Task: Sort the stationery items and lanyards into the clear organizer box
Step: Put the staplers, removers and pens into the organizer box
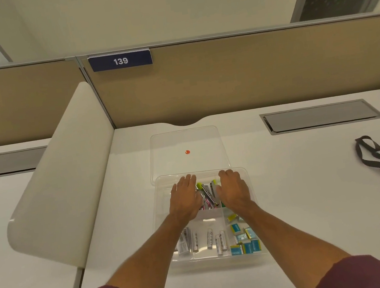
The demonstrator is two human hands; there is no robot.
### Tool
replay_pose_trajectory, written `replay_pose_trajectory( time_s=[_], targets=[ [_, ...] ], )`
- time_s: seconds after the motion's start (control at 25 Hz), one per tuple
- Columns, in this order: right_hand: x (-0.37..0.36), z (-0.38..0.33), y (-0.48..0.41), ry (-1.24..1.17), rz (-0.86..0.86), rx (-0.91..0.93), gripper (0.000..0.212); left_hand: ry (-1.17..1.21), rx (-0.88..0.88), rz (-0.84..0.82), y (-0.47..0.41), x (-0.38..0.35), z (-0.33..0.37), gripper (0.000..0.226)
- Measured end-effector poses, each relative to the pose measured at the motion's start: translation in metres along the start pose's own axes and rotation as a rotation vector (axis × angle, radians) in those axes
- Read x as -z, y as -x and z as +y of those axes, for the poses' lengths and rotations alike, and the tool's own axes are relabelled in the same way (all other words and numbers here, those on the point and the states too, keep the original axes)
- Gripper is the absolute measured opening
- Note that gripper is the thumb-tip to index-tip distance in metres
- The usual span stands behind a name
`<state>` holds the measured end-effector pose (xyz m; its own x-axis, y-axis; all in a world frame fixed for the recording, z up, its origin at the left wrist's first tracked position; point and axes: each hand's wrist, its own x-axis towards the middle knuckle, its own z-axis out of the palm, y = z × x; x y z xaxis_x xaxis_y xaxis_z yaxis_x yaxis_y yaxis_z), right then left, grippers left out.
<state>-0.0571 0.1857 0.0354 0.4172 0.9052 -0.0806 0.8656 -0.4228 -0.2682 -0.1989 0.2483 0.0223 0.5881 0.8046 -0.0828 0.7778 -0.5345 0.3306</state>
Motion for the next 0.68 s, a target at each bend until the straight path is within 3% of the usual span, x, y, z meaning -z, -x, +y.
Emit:
replay_pose_trajectory(
  time_s=[0.36, 0.68],
  targets=[
    [0.019, 0.080, 0.038, 0.042, 0.076, -0.077, 0.063, -0.025, -0.103, -0.059, -0.012, -0.017, 0.078, 0.066],
    [0.041, 0.193, 0.079, 0.049, 0.008, -0.260, 0.066, -0.106, -0.246, -0.147, -0.010, -0.065, 0.189, 0.071]
  ],
)
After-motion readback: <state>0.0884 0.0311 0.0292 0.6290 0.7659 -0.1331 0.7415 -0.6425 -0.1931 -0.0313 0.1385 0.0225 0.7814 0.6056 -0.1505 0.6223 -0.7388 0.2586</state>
